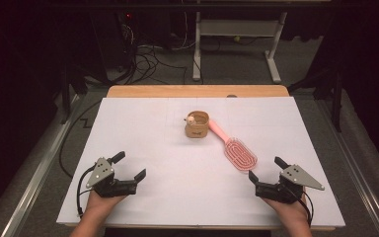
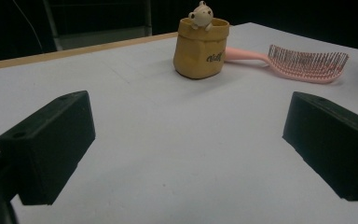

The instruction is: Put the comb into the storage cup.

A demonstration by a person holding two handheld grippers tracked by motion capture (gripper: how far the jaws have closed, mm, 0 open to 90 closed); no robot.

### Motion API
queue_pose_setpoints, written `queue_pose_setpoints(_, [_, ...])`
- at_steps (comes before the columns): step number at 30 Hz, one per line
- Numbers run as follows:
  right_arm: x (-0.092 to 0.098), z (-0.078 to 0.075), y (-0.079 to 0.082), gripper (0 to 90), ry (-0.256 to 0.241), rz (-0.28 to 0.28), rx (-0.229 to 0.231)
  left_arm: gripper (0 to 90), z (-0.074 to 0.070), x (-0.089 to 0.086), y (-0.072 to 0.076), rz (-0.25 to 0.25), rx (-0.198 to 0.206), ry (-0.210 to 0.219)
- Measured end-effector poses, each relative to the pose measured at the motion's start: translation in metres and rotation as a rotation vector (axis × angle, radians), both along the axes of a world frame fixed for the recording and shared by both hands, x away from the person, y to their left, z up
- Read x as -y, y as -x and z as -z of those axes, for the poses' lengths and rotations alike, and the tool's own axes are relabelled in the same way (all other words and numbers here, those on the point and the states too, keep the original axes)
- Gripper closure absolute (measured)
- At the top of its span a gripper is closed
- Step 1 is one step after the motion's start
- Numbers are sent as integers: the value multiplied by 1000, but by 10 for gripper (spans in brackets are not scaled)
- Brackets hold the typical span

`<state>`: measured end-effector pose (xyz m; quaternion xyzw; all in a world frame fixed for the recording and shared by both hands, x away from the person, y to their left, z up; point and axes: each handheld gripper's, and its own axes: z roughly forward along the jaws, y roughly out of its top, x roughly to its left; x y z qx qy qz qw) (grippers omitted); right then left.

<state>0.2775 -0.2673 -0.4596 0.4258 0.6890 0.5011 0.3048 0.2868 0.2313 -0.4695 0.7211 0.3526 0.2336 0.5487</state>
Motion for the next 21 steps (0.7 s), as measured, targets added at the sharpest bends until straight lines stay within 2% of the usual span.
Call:
queue_pose_setpoints(7, [1,-1,1,4,-5,6,3,30,1,1,0,-6,1,-12])
queue_pose_setpoints(14, [1,-3,1,5,-5,8,11,32,2,2,-2,5,-27,-12])
queue_pose_setpoints(21, [1,-3,0,5,7,-1,2,34,3,2,-3,13,-31,-15])
